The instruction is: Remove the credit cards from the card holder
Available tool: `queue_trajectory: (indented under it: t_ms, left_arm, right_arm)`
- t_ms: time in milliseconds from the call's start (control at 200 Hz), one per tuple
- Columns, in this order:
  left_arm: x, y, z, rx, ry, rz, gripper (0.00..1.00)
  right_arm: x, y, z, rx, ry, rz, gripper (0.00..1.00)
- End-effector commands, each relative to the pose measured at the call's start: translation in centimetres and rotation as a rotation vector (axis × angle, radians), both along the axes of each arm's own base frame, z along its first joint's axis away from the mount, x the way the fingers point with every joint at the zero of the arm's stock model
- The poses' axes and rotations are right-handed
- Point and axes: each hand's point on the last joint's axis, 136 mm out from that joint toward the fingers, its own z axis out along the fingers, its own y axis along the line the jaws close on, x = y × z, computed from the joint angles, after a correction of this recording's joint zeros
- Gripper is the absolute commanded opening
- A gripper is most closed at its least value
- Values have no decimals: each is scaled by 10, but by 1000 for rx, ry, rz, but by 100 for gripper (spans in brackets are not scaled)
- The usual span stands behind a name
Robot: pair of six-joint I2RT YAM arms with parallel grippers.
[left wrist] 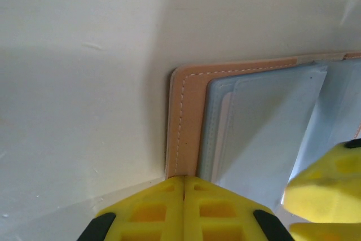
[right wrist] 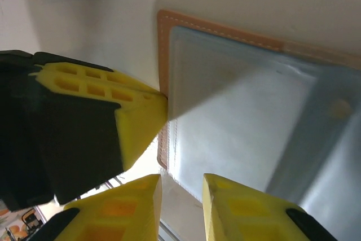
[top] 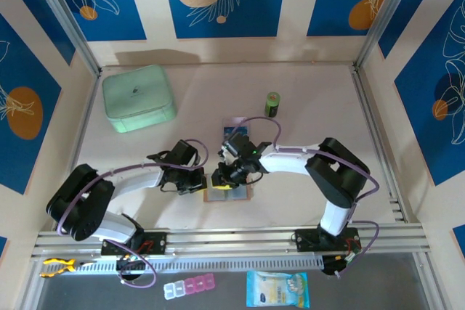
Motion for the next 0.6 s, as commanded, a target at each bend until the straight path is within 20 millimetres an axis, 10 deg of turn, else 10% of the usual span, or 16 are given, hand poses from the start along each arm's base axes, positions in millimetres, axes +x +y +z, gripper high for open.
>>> queue_trajectory:
  t_ms: [0, 595]
  left_arm:
    - [-8, 7, -7, 41, 27, -13, 0]
    - [-9, 15, -8, 74, 24, -18, 0]
  right_arm:
    - [-4, 9, -3, 7, 33, 14, 27]
    - [-6, -32, -17, -50, 42, 6, 27]
